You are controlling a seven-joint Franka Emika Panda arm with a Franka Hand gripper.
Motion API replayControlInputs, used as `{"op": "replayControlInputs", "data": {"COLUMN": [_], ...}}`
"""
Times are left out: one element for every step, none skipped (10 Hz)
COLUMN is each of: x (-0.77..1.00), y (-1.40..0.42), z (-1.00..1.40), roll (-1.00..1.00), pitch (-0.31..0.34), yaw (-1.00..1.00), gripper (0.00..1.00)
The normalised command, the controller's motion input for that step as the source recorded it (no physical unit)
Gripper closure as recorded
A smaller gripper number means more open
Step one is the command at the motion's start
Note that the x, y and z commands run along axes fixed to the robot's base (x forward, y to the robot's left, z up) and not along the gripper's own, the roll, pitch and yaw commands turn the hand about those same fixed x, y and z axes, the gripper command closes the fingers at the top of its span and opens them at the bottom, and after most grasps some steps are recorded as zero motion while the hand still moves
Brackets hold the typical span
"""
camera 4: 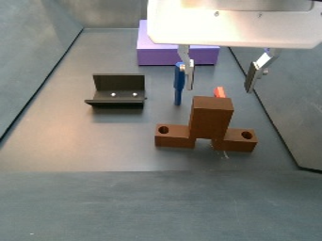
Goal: Pick up the brown object. Move up. Move to above the board. Insert the brown object.
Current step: Pick up the brown object.
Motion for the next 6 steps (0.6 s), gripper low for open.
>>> {"op": "replayControlInputs", "data": {"x": [0.00, 0.13, 0.18, 0.09, 0.06, 0.08], "y": [0.13, 0.09, 0.06, 0.07, 0.06, 0.01], "z": [-0.13, -0.11, -0.12, -0.17, -0.17, -0.18], "roll": [-0.06, -0.10, -0.11, -0.11, -0.12, -0.16], "pitch": [-0.044, -0.050, -0.050, -0.056, -0.057, -0.059], "yaw": [-0.17, -0.08, -0.07, -0.06, -0.02, -0.01], "gripper": [0.00, 0.00, 0.00, 0.00, 0.00, 0.00]}}
